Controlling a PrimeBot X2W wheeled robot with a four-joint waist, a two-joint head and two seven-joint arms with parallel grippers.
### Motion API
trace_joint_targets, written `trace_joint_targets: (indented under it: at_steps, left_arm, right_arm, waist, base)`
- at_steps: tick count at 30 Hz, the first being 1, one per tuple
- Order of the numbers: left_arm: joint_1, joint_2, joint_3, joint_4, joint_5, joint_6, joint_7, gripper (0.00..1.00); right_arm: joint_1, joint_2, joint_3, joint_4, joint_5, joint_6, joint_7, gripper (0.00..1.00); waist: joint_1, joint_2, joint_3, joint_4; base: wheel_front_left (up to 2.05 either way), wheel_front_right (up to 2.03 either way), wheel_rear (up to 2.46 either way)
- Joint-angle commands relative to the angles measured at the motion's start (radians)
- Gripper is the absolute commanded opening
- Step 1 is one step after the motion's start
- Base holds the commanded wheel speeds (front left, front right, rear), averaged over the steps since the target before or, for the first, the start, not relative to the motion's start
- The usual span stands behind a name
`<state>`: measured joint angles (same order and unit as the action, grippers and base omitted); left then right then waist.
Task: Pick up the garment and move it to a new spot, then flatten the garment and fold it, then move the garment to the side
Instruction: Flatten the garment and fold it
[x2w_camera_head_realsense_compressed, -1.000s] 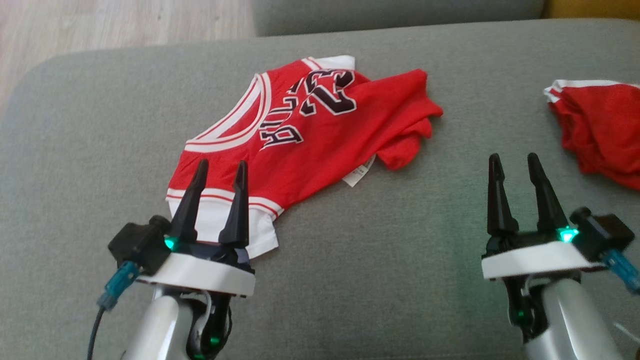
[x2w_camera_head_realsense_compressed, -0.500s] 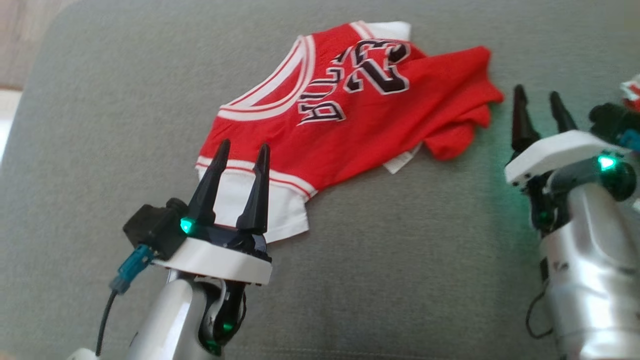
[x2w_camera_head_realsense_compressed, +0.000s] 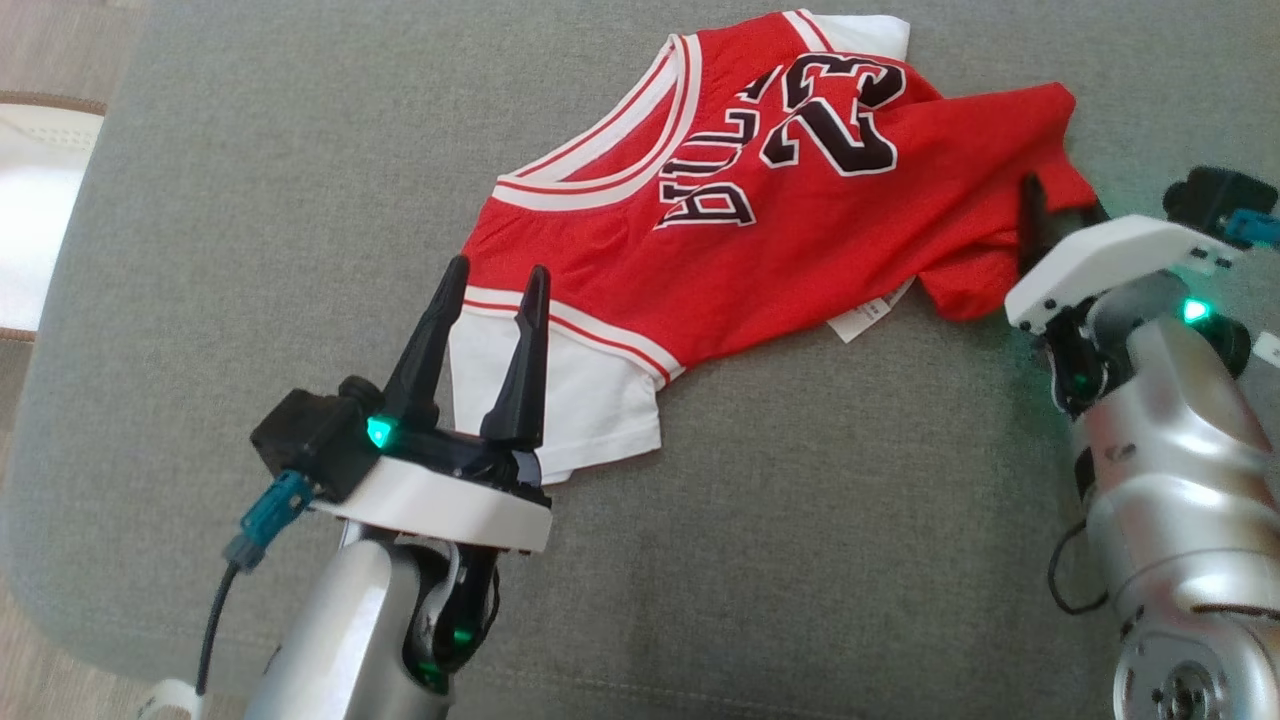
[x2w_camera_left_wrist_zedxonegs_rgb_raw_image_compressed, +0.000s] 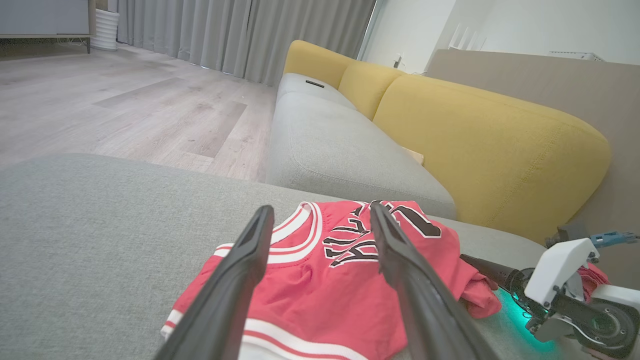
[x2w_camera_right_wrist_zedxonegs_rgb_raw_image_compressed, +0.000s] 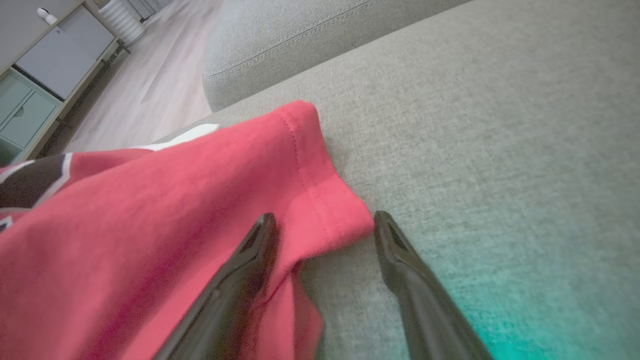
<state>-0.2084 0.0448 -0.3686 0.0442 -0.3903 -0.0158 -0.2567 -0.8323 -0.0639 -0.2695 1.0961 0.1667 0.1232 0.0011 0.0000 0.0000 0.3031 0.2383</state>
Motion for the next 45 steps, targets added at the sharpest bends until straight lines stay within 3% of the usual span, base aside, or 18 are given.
trace_joint_targets:
  at_steps: [1, 12, 20, 24, 28, 32, 37, 38, 45]
  left_arm:
    - [-0.031, 0.005, 0.033, -0.029, -0.009, 0.008, -0.005, 1.0]
    - [-0.008, 0.005, 0.047, -0.018, -0.006, 0.01, -0.005, 1.0]
    - [0.033, 0.005, 0.062, -0.017, -0.006, 0.018, -0.005, 1.0]
    - [0.062, 0.005, 0.07, -0.016, -0.006, 0.021, -0.005, 1.0]
    - [0.083, 0.005, 0.077, -0.019, -0.005, 0.023, -0.005, 1.0]
    - [0.089, 0.005, 0.078, -0.024, -0.004, 0.022, -0.005, 1.0]
    - [0.081, 0.005, 0.076, -0.028, -0.001, 0.017, -0.005, 1.0]
    - [0.08, 0.005, 0.074, -0.026, 0.001, 0.015, -0.005, 1.0]
    - [0.073, 0.005, 0.075, -0.023, 0.004, 0.01, -0.005, 1.0]
  right_arm:
    - [-0.035, 0.014, 0.027, -0.009, -0.007, 0.008, -0.015, 0.0]
    - [-0.132, 0.011, 0.05, -0.005, -0.048, 0.008, -0.194, 0.0]
    - [-0.132, -0.006, 0.015, -0.142, -0.121, 0.008, -0.153, 0.0]
    - [0.007, 0.005, 0.02, -0.278, -0.106, 0.008, -0.078, 0.0]
    - [0.233, 0.012, -0.018, -0.504, -0.061, 0.008, 0.031, 0.0]
    - [0.49, 0.013, -0.007, -0.712, 0.086, 0.008, 0.142, 0.0]
    - [0.71, 0.013, -0.02, -0.796, 0.161, 0.008, 0.162, 0.0]
    - [0.731, 0.013, -0.026, -0.792, 0.159, 0.008, 0.153, 1.0]
    - [0.762, 0.014, 0.051, -0.8, 0.207, 0.008, 0.019, 1.0]
  waist:
    - [0.0, 0.0, -0.002, -0.003]
    - [0.0, 0.0, -0.077, -0.077]
    - [0.0, 0.0, -0.161, -0.129]
    - [0.0, 0.0, -0.201, -0.151]
    - [0.0, 0.0, -0.228, -0.171]
    - [0.0, 0.0, -0.233, -0.183]
    - [0.0, 0.0, -0.224, -0.193]
    - [0.0, 0.0, -0.223, -0.194]
    - [0.0, 0.0, -0.219, -0.197]
  base:
    - [0.0, 0.0, 0.0]
    - [0.0, 0.0, 0.0]
    - [0.0, 0.0, 0.0]
    - [0.0, 0.0, 0.0]
    - [0.0, 0.0, 0.0]
    - [0.0, 0.0, 0.0]
    - [0.0, 0.0, 0.0]
    - [0.0, 0.0, 0.0]
    - [0.0, 0.0, 0.0]
